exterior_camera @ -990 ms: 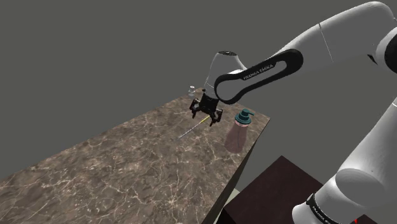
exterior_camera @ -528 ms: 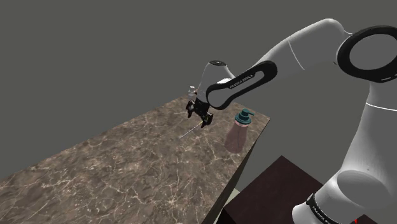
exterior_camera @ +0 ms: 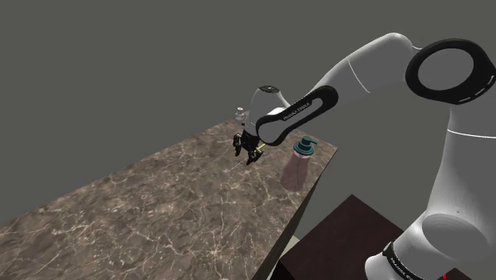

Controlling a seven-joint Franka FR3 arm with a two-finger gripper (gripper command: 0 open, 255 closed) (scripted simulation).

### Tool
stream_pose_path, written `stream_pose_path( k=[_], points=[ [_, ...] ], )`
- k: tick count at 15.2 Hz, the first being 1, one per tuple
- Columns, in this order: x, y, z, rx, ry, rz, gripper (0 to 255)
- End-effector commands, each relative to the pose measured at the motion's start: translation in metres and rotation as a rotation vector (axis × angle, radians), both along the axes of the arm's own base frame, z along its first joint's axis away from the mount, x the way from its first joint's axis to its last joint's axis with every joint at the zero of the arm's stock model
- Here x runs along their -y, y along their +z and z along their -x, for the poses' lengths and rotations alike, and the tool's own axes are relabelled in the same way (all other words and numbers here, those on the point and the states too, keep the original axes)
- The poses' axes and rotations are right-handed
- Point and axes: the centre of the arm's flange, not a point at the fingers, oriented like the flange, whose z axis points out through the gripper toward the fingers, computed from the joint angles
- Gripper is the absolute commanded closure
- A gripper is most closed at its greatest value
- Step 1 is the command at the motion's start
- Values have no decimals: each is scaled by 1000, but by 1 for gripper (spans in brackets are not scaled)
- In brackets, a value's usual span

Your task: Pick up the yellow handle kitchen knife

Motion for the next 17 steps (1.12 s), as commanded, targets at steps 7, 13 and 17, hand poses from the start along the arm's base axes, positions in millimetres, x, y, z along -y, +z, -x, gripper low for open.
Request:
stream_pose_path(
  k=[7, 13, 17],
  points=[
    [1, -1, 0, 0, 0, 0, 255],
    [-1, 20, 0, 0, 0, 0, 255],
    [-1, 41, 0, 0, 0, 0, 255]
  ],
)
